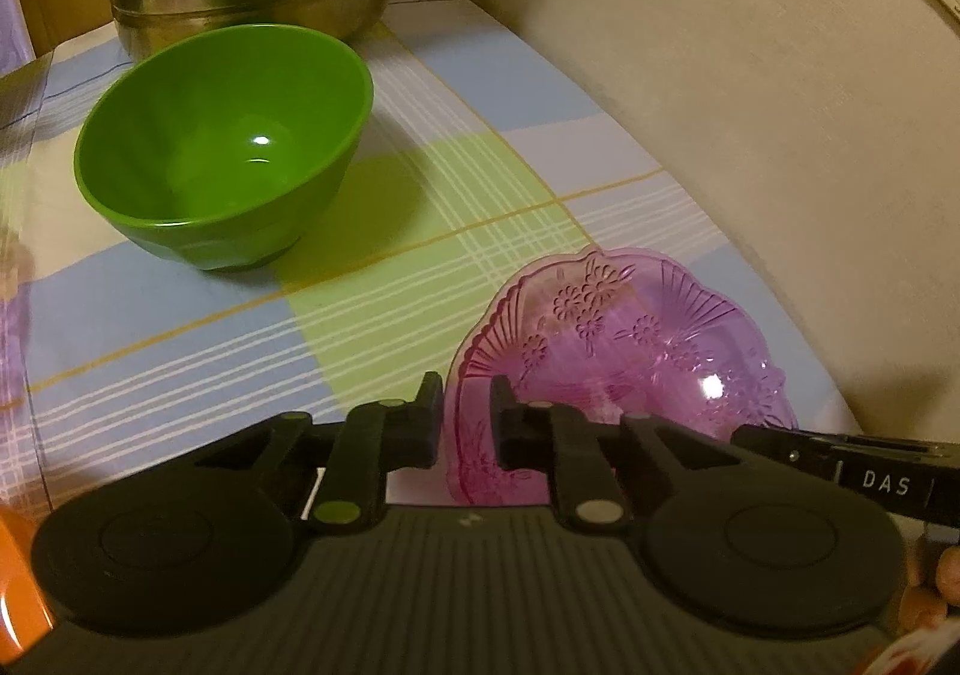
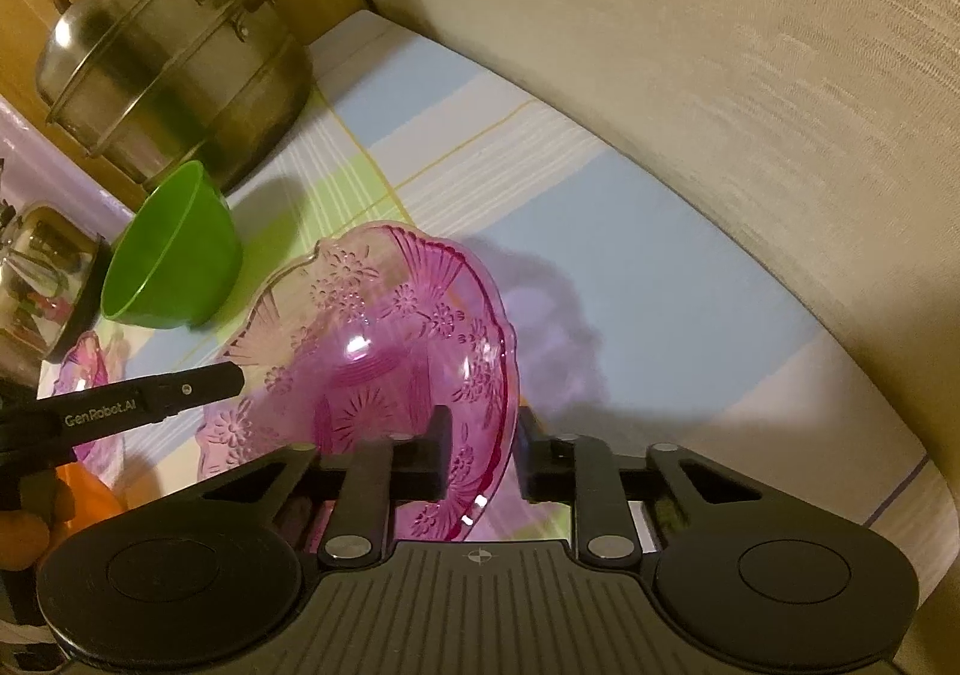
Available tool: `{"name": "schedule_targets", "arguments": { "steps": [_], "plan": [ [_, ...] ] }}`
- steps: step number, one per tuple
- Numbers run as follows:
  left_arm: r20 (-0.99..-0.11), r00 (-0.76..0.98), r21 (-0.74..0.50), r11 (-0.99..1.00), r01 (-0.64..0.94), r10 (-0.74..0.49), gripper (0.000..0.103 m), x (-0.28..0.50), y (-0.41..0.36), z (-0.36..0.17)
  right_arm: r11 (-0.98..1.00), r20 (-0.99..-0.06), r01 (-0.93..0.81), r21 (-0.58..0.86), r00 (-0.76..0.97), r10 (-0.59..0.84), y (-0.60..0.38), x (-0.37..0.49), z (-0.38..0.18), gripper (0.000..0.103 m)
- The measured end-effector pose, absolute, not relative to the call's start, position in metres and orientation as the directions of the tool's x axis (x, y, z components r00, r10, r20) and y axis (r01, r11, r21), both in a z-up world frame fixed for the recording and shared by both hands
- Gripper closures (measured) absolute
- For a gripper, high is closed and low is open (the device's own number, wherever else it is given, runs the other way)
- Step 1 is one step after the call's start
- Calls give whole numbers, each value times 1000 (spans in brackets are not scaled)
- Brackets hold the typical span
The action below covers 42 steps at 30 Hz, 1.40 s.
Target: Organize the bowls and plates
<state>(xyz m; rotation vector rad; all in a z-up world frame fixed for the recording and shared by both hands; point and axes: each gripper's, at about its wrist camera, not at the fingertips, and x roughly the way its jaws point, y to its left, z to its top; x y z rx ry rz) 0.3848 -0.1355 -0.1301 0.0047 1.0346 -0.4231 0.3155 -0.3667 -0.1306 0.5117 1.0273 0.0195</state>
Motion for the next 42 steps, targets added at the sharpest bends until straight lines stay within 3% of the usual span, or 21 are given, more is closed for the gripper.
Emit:
{"name": "schedule_targets", "arguments": {
  "steps": [5,15,31,42],
  "plan": [
    [-839,429,-197,921,337,-336,95,386,-135,-130,882,-817,236,407,525,237,-368,315,-131,92],
    [-822,455,-199,921,335,-343,96,383,-139,-107,881,-799,231,413,557,228,-373,314,-111,93],
    [-774,568,-173,956,237,-281,95,319,-80,-11,881,-734,95,463,598,322,-337,283,-28,93],
    [-810,559,-160,984,81,-178,95,242,-18,-32,888,-754,-35,459,512,410,-280,247,-39,93]
  ]
}}
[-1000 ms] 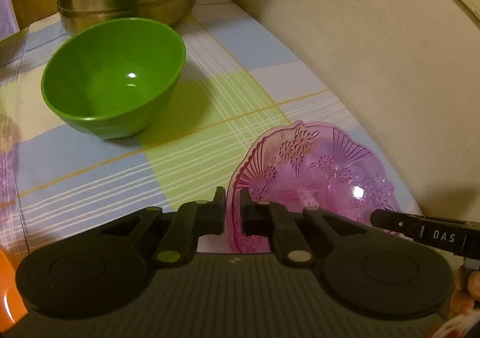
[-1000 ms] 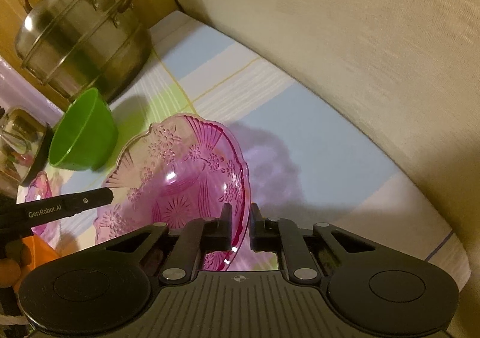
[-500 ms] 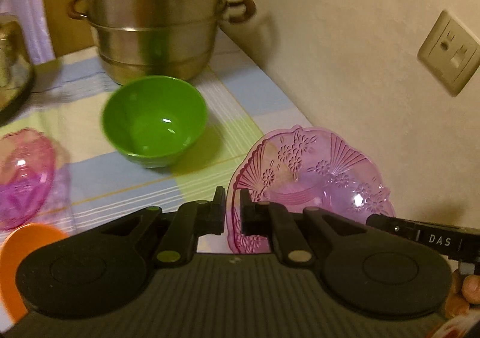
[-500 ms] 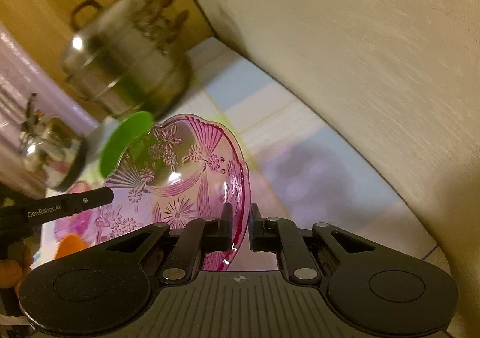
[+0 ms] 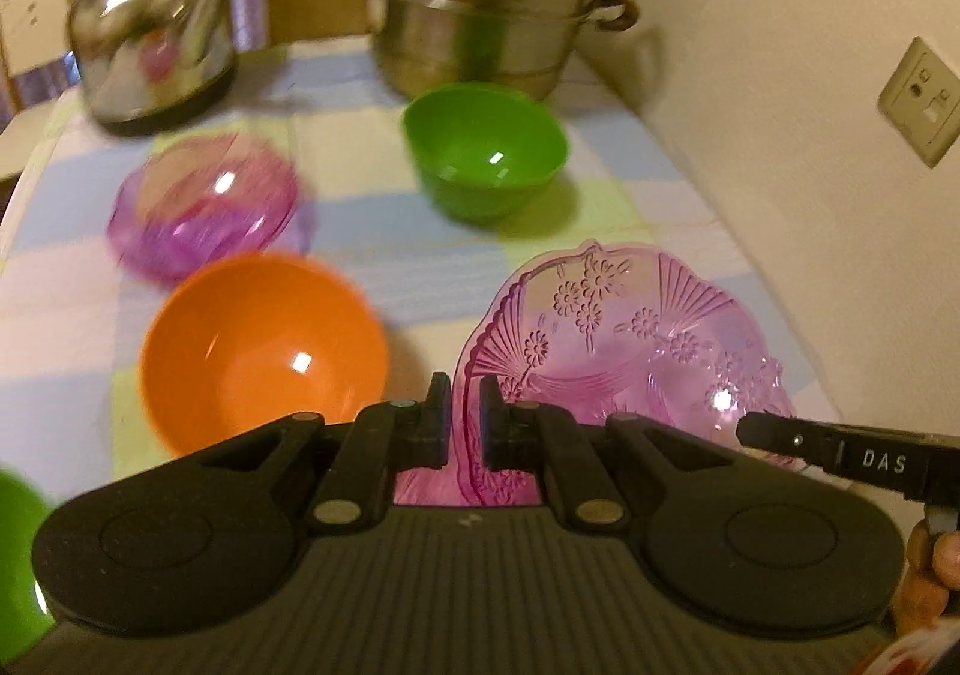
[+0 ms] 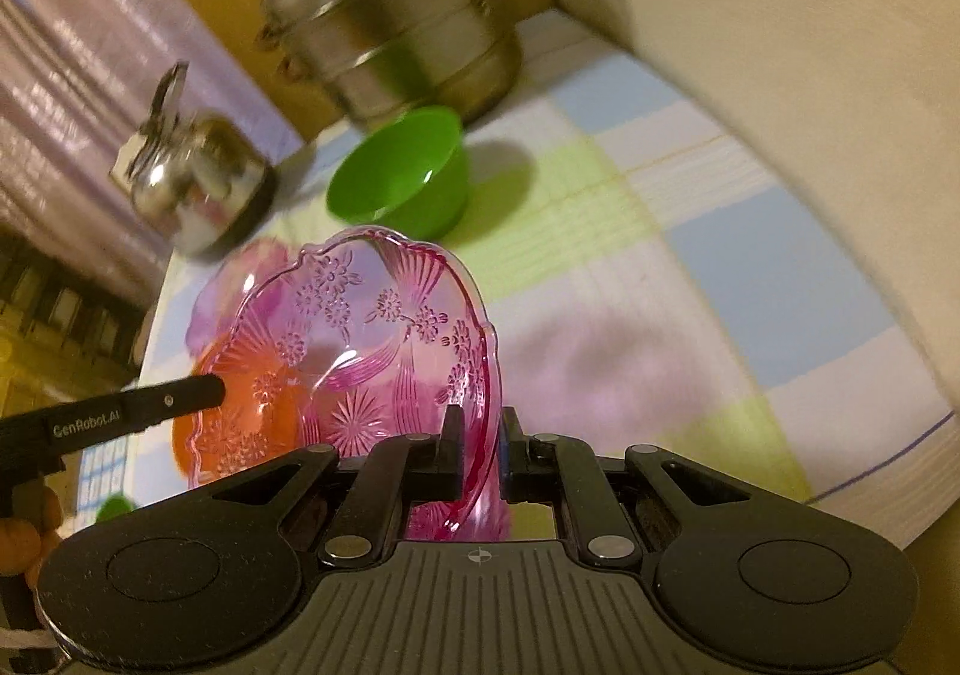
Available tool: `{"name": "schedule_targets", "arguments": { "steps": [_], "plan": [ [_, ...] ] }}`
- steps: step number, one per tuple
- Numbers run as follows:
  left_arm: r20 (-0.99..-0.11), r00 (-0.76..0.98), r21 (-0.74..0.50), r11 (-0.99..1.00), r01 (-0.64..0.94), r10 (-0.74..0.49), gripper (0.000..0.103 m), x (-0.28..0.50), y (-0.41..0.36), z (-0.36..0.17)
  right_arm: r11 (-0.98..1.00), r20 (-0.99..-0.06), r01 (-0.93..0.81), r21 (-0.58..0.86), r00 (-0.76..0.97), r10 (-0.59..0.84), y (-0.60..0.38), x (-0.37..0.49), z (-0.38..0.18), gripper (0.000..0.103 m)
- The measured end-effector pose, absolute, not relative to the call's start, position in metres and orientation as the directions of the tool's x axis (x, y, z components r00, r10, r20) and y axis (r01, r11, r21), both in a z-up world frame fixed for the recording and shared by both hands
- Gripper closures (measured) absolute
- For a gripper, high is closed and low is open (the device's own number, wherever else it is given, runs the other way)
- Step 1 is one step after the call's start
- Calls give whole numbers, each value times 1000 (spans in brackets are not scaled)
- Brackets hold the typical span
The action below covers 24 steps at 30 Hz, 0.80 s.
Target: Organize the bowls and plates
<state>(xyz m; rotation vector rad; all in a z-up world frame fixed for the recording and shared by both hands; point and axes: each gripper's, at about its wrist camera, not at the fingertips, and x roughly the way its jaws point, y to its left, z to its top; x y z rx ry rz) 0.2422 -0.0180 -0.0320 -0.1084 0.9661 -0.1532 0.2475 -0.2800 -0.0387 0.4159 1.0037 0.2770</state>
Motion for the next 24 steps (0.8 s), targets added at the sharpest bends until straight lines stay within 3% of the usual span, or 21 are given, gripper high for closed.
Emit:
{"name": "schedule_targets", "arguments": {
  "steps": [24],
  "plan": [
    [-845,523,-169,984,-63,-111,95,213,1,-92,916,-813,-132,380,425,398,-245,247,-90,92]
  ]
}}
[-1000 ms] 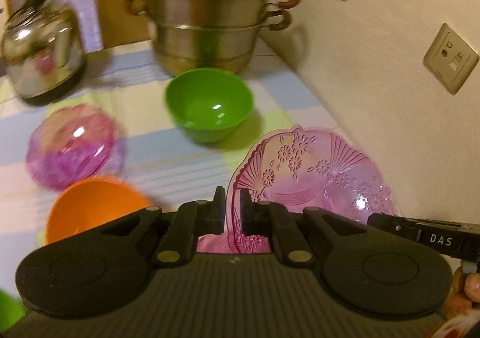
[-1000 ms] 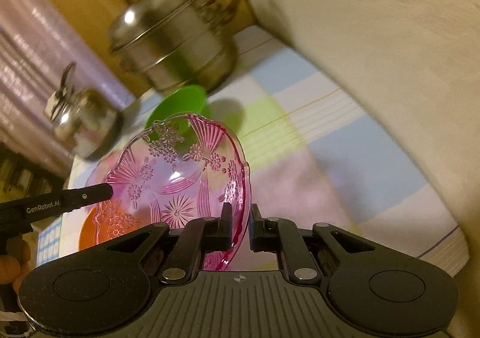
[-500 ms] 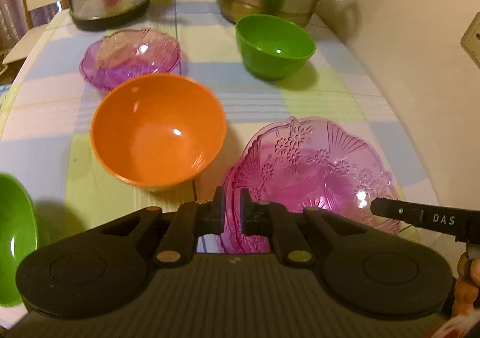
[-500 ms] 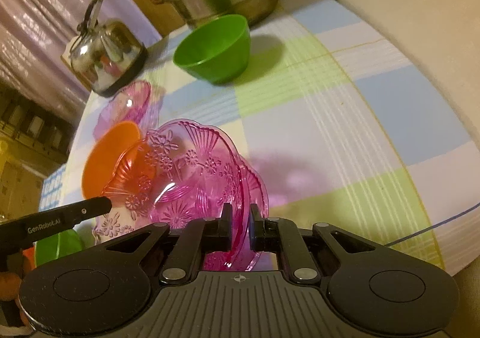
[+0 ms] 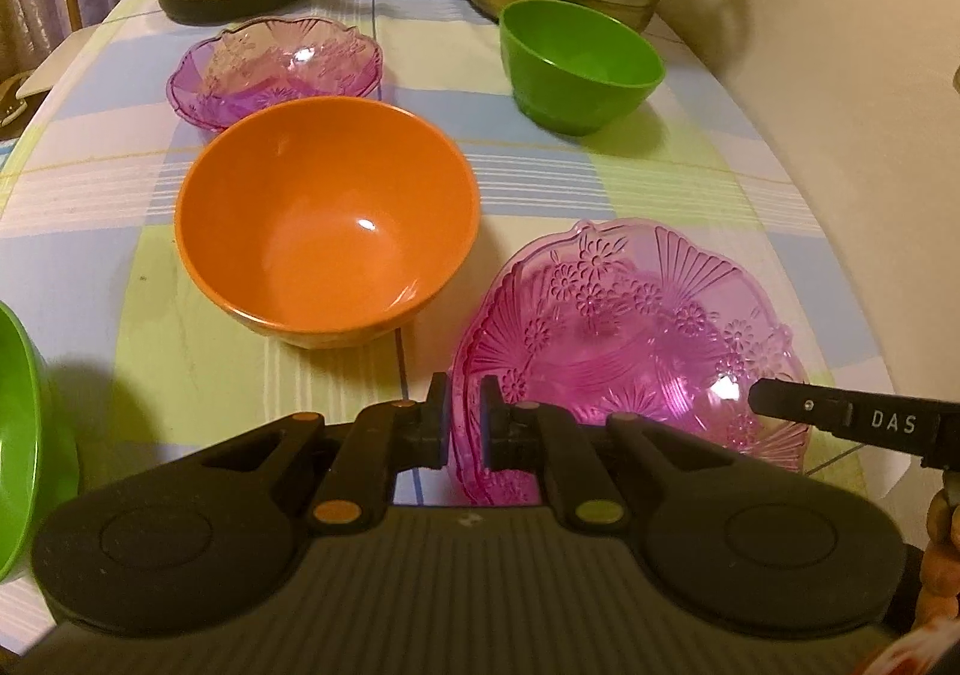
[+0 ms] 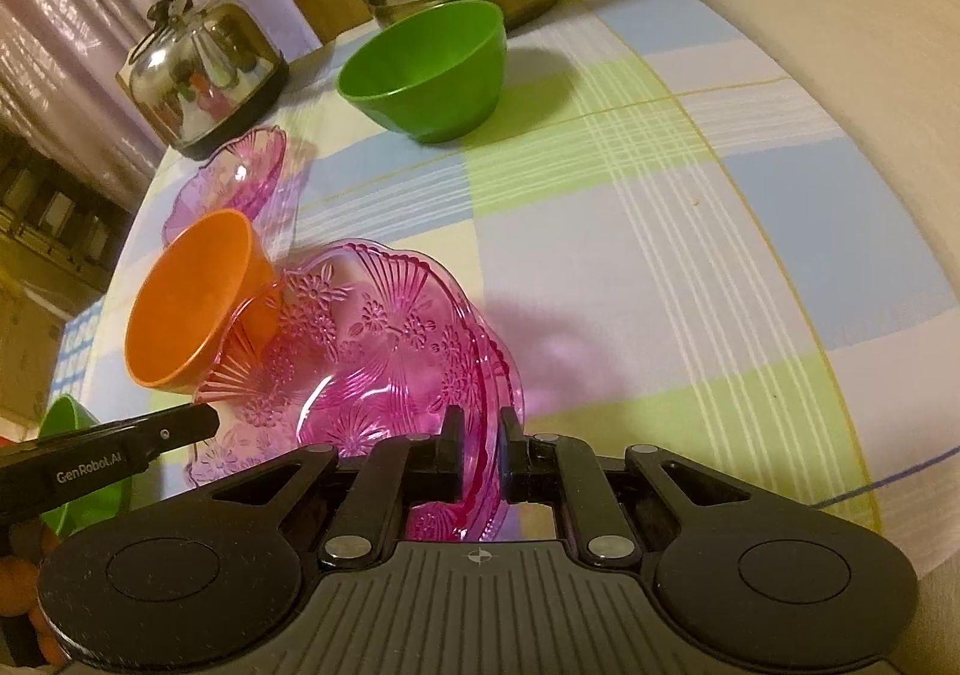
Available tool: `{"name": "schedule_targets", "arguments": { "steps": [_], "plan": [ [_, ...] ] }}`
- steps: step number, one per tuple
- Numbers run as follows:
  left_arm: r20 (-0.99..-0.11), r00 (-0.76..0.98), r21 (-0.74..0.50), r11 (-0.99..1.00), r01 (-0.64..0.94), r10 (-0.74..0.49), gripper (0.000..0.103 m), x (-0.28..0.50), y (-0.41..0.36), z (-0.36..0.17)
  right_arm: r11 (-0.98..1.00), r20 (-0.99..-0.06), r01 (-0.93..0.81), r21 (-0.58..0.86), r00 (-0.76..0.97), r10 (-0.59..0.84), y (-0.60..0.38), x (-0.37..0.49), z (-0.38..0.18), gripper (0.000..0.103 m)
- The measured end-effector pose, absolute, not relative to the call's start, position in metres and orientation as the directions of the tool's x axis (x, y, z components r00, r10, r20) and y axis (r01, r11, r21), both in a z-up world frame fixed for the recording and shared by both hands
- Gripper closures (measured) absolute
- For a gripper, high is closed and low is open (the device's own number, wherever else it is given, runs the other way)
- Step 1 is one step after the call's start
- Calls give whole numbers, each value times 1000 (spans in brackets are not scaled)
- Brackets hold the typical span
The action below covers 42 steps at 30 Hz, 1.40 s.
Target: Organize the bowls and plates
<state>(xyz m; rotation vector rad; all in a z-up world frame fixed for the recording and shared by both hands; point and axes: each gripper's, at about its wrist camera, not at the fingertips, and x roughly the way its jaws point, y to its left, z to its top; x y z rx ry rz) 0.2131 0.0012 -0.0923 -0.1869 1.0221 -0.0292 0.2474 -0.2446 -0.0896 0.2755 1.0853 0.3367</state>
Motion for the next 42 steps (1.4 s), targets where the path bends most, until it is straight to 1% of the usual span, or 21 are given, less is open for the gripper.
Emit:
{"name": "schedule_targets", "arguments": {
  "steps": [15,25,28,30,31,32,33,34,35,38,42],
  "plan": [
    [-854,510,-164,983,-80,-101,96,211,1,-103,934,-827,-175,313,433,358,-229,255,-96,91],
    [-859,503,-163,983,-88,-97,95,213,1,-105,937,-832,-172,305,431,350,-226,258,-99,90],
    [-858,503,-168,982,-87,-102,94,213,1,-106,937,-832,-168,306,432,349,-226,258,-99,90],
    [-854,508,-175,981,-82,-110,89,213,-1,-105,934,-827,-167,315,435,356,-225,258,-99,86],
    [-852,512,-172,982,-79,-108,89,213,-2,-104,931,-824,-170,323,434,365,-225,257,-99,79],
    [-850,516,-168,983,-77,-104,89,212,-4,-104,925,-818,-177,336,432,379,-225,257,-99,69],
    [-848,520,-166,983,-75,-103,89,212,-4,-103,918,-811,-185,351,430,396,-225,256,-99,64],
    [-847,521,-168,983,-76,-105,89,212,-4,-103,913,-805,-191,360,431,408,-224,256,-98,56],
    [-846,522,-173,982,-79,-107,89,211,-4,-103,911,-799,-195,364,436,413,-223,255,-98,50],
    [-843,526,-179,980,-84,-109,89,210,-1,-103,908,-778,-194,371,469,418,-222,252,-94,41],
    [-840,531,-185,978,-91,-110,89,207,1,-101,907,-759,-178,383,499,418,-227,254,-90,38]
  ]
}}
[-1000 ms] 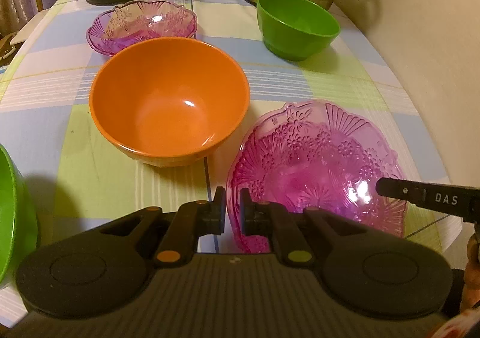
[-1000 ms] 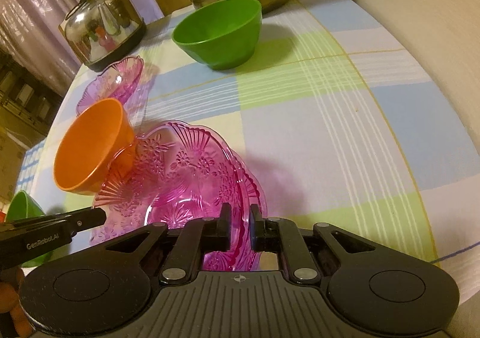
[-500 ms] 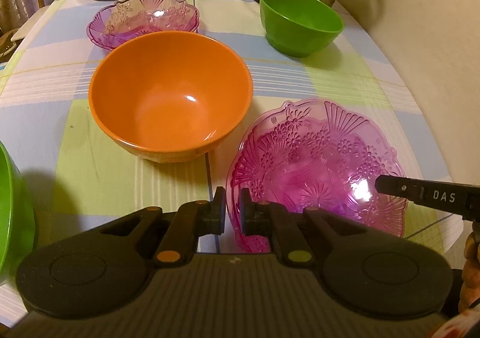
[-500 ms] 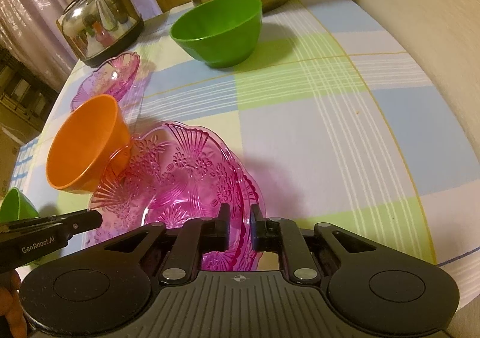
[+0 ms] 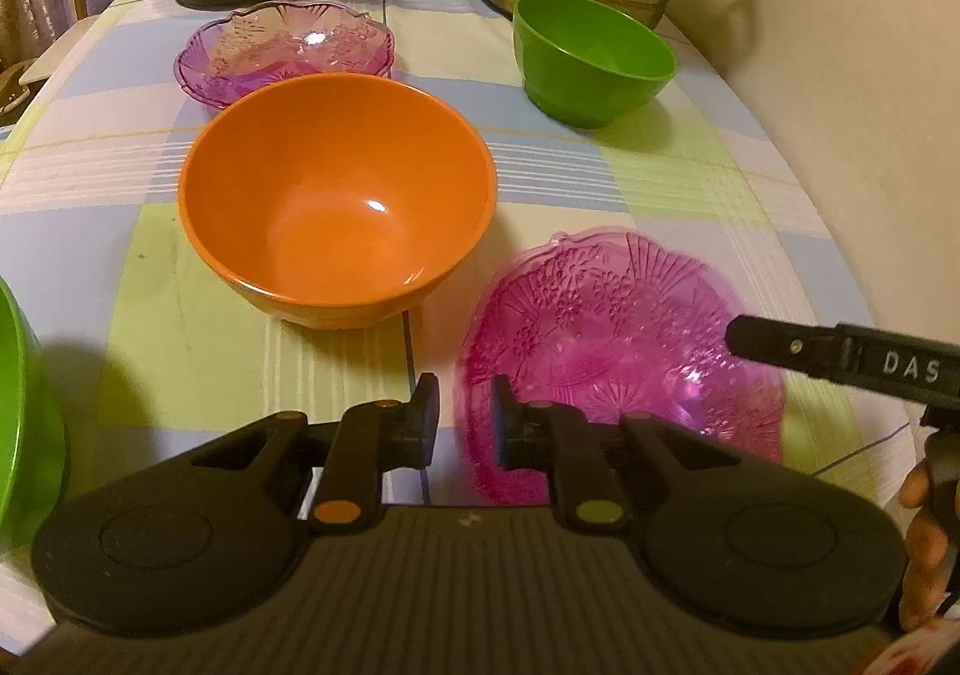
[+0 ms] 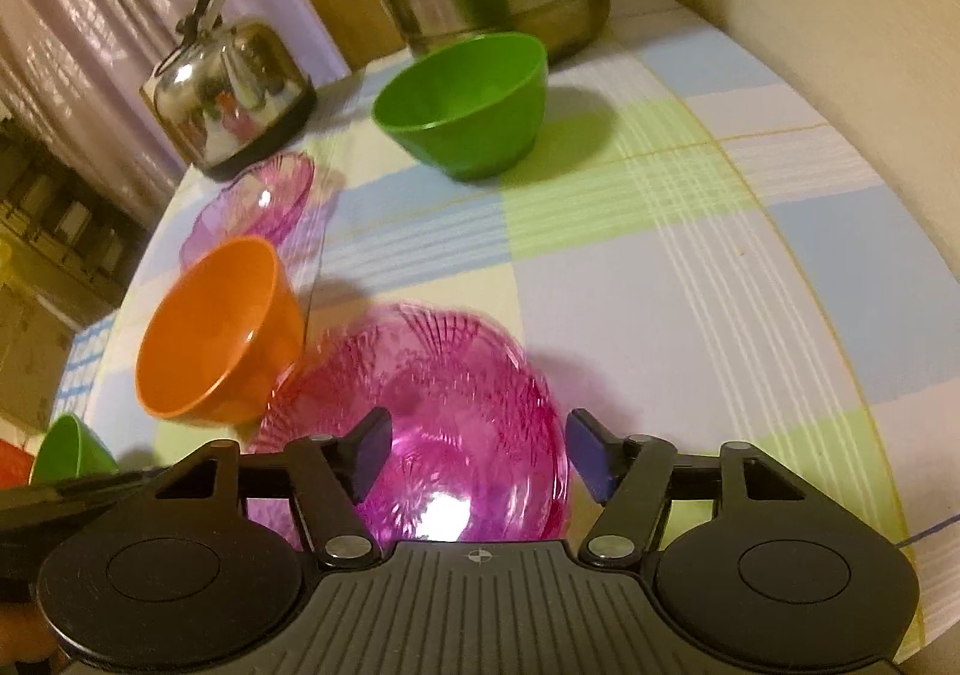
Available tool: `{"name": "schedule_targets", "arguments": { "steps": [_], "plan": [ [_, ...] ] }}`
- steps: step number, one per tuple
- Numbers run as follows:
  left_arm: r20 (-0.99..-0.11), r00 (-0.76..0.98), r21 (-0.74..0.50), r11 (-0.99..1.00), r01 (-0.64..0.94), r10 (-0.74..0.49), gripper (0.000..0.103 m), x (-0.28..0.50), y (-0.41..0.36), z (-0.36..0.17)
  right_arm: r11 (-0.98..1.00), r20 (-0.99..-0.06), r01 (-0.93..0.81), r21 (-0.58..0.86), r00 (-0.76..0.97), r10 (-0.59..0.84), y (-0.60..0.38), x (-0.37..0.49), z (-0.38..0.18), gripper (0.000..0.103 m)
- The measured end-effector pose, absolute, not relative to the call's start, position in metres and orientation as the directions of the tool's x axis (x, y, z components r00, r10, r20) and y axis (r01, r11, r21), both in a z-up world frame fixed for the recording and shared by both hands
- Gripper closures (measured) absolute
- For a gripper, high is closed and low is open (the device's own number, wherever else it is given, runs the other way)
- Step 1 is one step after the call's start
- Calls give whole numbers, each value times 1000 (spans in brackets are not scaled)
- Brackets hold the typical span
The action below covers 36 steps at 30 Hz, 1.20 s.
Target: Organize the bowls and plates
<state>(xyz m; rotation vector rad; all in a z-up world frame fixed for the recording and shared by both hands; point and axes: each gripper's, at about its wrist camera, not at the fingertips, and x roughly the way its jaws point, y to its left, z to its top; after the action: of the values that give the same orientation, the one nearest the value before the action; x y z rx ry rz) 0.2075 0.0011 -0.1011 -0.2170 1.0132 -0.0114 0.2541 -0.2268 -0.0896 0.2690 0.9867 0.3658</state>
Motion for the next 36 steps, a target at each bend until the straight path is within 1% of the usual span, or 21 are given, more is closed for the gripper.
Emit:
{"name": "schedule_targets", "arguments": {
  "steps": [7,13,19,21,25,26,27,30,36],
  "plan": [
    [-830,545,-206,973,-100,-120,88,199,5,-97,911,-746,-160,380,529,404,-237,253,-82,38],
    [-819,561,-220,969,-109,-123,77,184,5,-87,921,-762,-153,357,523,382,-241,240,-73,37],
    [-797,594,-213,971,-107,-110,55,156,1,-67,927,-766,-153,343,525,371,-242,212,-58,35],
    [-786,611,-201,974,-106,-95,41,143,0,-57,926,-762,-160,341,531,372,-242,201,-51,33],
    [-766,638,-188,977,-105,-78,29,120,-2,-41,928,-760,-176,328,534,370,-240,179,-40,31],
    [-761,645,-186,977,-108,-74,20,114,-2,-36,928,-760,-179,326,535,370,-239,174,-38,31],
    [-754,654,-179,978,-111,-63,15,107,-2,-31,929,-760,-182,323,535,369,-238,169,-35,31],
    [-734,679,-140,984,-115,-25,12,90,-3,-18,930,-761,-208,303,535,368,-234,152,-29,30],
    [-709,703,-64,988,-138,53,10,60,-1,-1,930,-763,-264,254,536,361,-224,124,-19,30]
  ]
}}
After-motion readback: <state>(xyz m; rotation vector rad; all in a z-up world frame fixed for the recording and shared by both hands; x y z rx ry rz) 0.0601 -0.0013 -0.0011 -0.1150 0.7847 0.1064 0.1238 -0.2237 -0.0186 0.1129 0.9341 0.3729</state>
